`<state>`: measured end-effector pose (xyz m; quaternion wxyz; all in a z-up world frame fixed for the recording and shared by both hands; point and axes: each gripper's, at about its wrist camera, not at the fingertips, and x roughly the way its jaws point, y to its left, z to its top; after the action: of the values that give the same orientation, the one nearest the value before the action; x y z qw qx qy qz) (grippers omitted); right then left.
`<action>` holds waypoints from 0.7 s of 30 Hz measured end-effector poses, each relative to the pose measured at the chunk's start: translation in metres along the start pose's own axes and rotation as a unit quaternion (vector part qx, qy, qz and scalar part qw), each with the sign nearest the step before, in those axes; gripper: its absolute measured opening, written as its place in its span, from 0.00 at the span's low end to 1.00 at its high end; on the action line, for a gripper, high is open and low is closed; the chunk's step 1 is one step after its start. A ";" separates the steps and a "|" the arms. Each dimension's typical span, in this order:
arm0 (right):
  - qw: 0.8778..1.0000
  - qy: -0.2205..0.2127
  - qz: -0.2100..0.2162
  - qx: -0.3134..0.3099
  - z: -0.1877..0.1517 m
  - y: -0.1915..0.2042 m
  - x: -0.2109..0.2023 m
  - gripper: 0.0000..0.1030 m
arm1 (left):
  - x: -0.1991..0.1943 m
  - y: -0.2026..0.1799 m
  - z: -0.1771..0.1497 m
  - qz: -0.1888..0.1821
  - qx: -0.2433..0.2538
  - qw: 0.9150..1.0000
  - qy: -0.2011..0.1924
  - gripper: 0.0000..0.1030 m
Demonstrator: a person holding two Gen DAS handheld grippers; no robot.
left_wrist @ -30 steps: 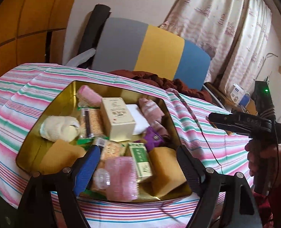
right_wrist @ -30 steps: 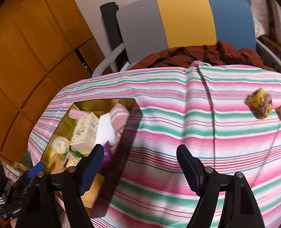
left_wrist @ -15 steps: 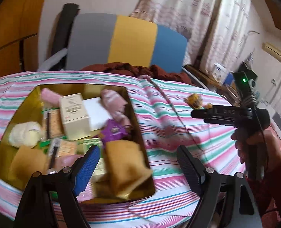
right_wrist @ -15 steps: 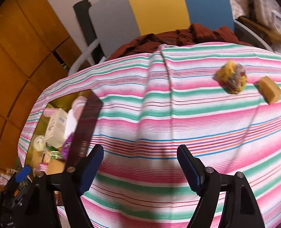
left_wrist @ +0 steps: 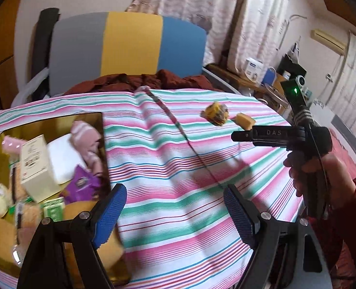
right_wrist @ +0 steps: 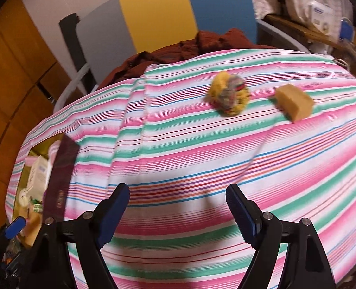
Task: Organize objects
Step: 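Move both tools back toward the yellow sock and small yellow sponge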
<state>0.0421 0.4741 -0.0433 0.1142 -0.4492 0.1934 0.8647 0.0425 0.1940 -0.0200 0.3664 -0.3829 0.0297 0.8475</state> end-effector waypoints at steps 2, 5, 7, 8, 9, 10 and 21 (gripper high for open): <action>1.000 -0.002 -0.006 0.006 0.002 -0.009 -0.001 0.80 | 0.010 -0.007 0.003 -0.005 0.006 1.000 0.009 0.82; 1.000 -0.004 -0.018 0.017 0.006 -0.026 -0.002 0.80 | 0.023 -0.016 0.008 -0.012 0.010 1.000 0.023 0.82; 1.000 -0.006 -0.024 0.020 0.009 -0.033 -0.002 0.81 | 0.033 -0.022 0.010 -0.017 0.014 0.999 0.033 0.82; 0.999 -0.007 -0.027 0.022 0.011 -0.039 -0.002 0.82 | 0.038 -0.026 0.011 -0.018 0.016 0.999 0.039 0.82; 0.999 -0.008 -0.031 0.023 0.013 -0.043 -0.001 0.82 | 0.042 -0.028 0.011 -0.020 0.016 0.999 0.044 0.82; 0.999 -0.008 -0.035 0.024 0.015 -0.047 0.000 0.82 | 0.048 -0.031 0.012 -0.023 0.016 0.998 0.051 0.82; 0.997 -0.001 -0.080 0.024 0.038 -0.091 0.012 0.83 | 0.078 -0.060 0.022 -0.038 0.038 0.996 0.075 0.82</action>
<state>0.0418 0.5727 -0.0542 0.1936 -0.4596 0.1774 0.8484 0.0337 0.2920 -0.0433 0.4096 -0.4323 0.0753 0.7998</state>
